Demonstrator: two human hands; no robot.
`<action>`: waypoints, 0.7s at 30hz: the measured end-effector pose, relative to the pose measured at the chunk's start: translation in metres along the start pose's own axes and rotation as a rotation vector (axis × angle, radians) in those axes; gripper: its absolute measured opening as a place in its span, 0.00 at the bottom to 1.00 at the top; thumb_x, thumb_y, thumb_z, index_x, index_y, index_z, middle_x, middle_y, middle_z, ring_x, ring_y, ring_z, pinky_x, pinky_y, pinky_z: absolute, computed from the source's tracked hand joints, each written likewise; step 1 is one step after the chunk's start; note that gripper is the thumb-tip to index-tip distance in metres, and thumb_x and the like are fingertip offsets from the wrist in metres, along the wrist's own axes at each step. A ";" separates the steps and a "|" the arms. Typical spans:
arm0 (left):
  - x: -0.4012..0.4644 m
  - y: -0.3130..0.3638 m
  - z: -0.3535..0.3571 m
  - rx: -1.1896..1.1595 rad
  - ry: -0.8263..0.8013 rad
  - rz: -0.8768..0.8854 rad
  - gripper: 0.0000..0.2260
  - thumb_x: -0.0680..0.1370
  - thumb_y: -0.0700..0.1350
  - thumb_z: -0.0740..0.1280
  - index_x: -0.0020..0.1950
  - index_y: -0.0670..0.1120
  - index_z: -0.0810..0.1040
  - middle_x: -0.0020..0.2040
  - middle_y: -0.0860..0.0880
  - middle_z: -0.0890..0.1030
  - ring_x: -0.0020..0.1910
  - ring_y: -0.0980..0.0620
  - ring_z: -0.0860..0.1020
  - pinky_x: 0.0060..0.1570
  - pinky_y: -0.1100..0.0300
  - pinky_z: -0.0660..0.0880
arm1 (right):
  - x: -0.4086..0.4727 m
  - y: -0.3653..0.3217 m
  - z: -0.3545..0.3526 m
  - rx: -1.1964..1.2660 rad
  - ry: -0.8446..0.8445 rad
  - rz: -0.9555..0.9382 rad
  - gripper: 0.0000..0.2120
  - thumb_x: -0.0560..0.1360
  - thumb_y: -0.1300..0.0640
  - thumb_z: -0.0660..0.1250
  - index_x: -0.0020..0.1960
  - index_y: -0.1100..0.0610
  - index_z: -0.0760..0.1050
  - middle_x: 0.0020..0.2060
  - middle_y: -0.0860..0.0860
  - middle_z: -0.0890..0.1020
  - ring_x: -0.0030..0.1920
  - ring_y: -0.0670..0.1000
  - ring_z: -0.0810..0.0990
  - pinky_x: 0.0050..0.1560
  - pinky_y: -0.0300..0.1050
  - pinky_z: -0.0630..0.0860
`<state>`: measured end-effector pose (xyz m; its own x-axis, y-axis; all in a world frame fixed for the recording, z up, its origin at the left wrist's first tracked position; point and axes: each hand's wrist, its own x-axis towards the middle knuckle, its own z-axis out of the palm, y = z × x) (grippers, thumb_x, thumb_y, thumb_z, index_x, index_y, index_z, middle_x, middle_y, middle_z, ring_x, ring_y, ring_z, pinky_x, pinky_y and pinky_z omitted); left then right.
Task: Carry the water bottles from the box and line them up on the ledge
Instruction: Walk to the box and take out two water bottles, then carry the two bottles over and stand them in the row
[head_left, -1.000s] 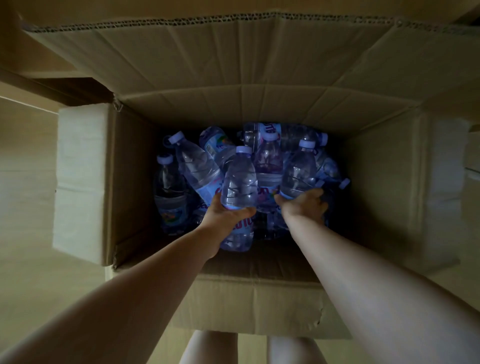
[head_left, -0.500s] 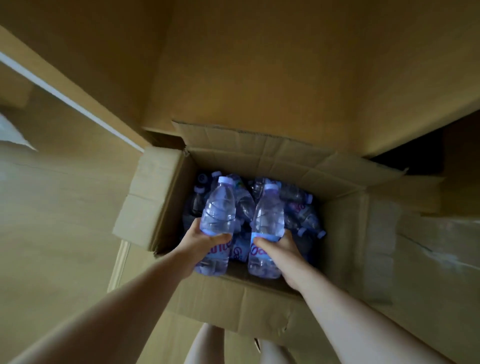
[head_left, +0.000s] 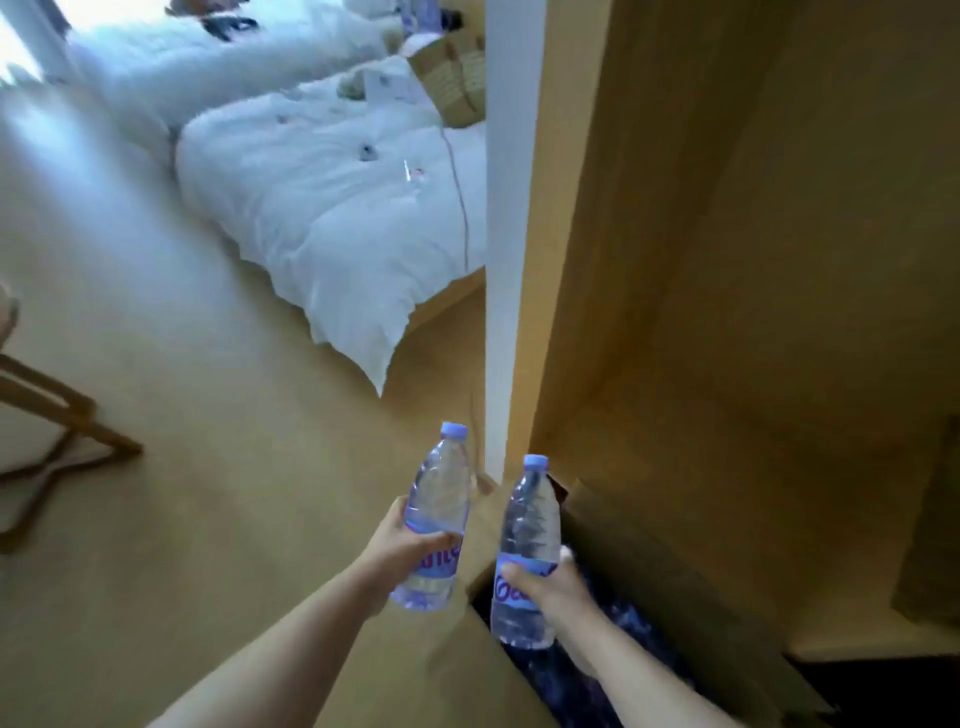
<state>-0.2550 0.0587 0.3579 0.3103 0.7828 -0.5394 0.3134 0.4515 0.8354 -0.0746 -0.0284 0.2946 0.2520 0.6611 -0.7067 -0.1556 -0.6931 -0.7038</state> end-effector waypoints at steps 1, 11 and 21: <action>-0.010 0.012 -0.018 -0.027 0.024 0.027 0.22 0.64 0.40 0.72 0.57 0.39 0.73 0.43 0.43 0.80 0.38 0.50 0.79 0.37 0.61 0.75 | -0.004 -0.021 0.015 -0.002 -0.022 -0.039 0.29 0.69 0.59 0.78 0.65 0.58 0.67 0.54 0.57 0.82 0.52 0.56 0.83 0.55 0.55 0.80; -0.084 0.073 -0.219 -0.163 0.368 0.260 0.12 0.70 0.37 0.75 0.48 0.47 0.76 0.36 0.52 0.85 0.35 0.56 0.83 0.34 0.64 0.79 | -0.061 -0.189 0.201 -0.152 -0.166 -0.483 0.25 0.71 0.59 0.76 0.58 0.56 0.62 0.47 0.54 0.78 0.41 0.48 0.81 0.36 0.39 0.79; -0.136 0.109 -0.374 -0.215 0.853 0.372 0.25 0.70 0.38 0.76 0.62 0.40 0.68 0.51 0.42 0.77 0.44 0.49 0.78 0.36 0.64 0.72 | -0.121 -0.279 0.372 -0.319 -0.132 -0.769 0.27 0.70 0.45 0.74 0.55 0.54 0.60 0.50 0.54 0.78 0.48 0.56 0.81 0.55 0.56 0.78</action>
<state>-0.5981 0.1619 0.5617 -0.4290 0.9020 -0.0476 0.1287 0.1132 0.9852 -0.4173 0.1920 0.5499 0.0609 0.9966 -0.0556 0.2962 -0.0712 -0.9525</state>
